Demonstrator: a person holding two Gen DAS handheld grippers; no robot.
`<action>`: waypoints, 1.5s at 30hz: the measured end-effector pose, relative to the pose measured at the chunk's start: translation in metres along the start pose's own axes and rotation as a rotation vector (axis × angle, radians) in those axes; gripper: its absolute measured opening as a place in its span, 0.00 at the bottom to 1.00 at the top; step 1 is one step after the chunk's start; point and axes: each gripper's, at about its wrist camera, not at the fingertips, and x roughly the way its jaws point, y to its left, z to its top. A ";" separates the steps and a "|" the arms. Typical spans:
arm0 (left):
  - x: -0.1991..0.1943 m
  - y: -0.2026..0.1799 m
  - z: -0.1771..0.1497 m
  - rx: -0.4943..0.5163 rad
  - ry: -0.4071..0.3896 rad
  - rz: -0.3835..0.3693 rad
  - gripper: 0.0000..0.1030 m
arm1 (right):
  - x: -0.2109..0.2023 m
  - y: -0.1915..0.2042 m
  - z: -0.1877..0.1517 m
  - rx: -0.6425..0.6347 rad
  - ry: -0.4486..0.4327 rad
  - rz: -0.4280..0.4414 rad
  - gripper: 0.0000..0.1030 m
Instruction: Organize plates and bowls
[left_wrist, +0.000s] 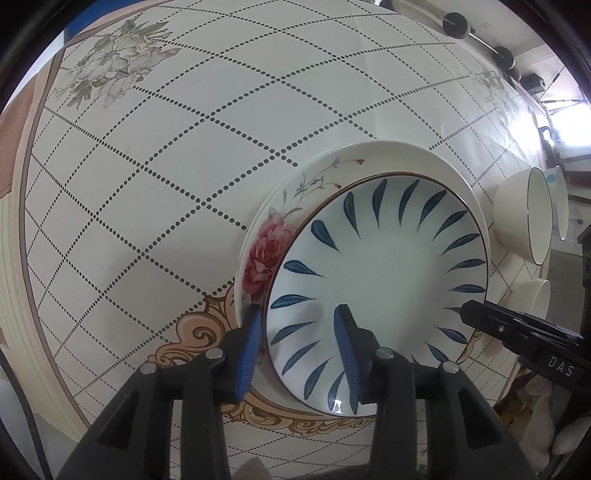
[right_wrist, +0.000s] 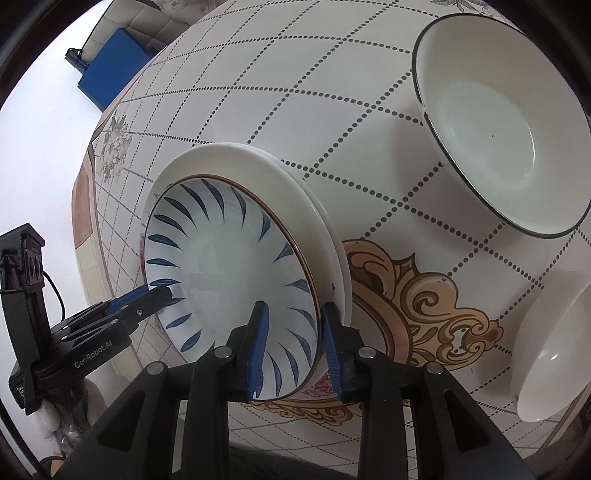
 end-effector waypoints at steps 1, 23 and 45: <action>0.000 0.000 0.000 -0.002 0.006 -0.012 0.48 | 0.000 0.000 0.000 0.001 0.000 -0.006 0.31; -0.036 -0.026 -0.013 0.009 -0.124 0.077 0.82 | -0.018 0.026 -0.008 -0.072 -0.061 -0.108 0.91; -0.153 -0.046 -0.107 0.086 -0.429 0.177 0.85 | -0.113 0.082 -0.115 -0.177 -0.367 -0.329 0.92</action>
